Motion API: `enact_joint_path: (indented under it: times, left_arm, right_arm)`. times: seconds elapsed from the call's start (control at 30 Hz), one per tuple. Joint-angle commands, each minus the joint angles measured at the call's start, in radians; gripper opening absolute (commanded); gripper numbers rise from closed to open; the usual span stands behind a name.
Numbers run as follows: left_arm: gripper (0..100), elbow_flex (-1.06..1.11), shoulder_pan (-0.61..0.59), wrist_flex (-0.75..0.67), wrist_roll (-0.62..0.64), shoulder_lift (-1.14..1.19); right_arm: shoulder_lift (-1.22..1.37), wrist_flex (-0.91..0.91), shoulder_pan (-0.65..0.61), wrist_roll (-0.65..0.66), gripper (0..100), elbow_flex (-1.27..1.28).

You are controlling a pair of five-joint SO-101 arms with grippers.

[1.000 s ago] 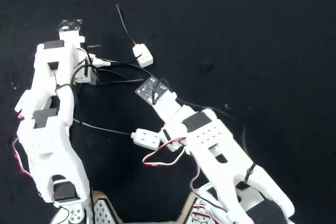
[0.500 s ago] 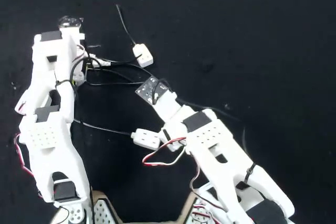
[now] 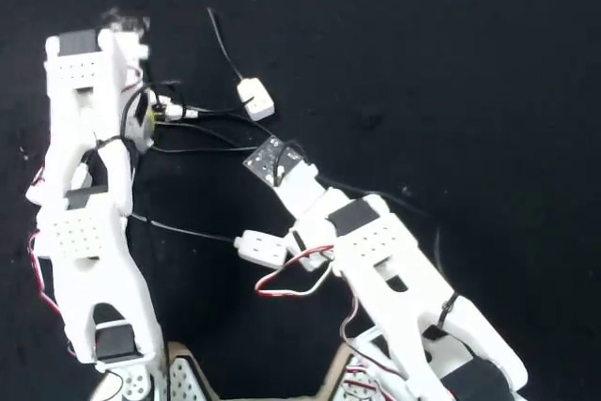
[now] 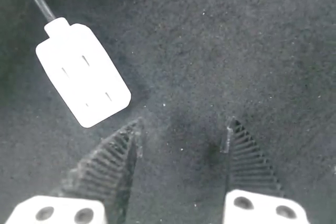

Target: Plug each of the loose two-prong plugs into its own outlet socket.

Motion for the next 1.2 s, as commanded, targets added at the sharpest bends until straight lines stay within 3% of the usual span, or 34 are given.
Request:
enact_joint_path:
  times: [0.0,0.37,0.5,0.57,0.77,1.17]
  left_arm:
    - [16,0.058,-0.035,-0.054,-0.026,0.018]
    - [16,0.254,-0.056,-0.249,-0.072,0.031]
    - [9,0.291,-0.087,-0.285,-0.075,0.031]
    - [2,0.291,-0.096,-0.281,-0.075,0.029]
    - [3,0.289,-0.104,-0.253,-0.074,-0.020]
    - [3,0.282,-0.070,-0.032,-0.068,-0.425]
  right_arm:
    - [-0.027,-0.021,0.018,-0.005,22.7,-0.030]
    - [-0.027,-0.023,0.018,-0.003,22.7,-0.030]
    - [-0.027,-0.023,0.018,-0.003,22.7,-0.030]
    - [-0.027,-0.023,0.018,-0.003,22.7,-0.030]
    - [-0.027,-0.023,0.018,-0.003,22.7,-0.030]
    - [-0.027,-0.023,0.018,-0.003,22.7,-0.030]
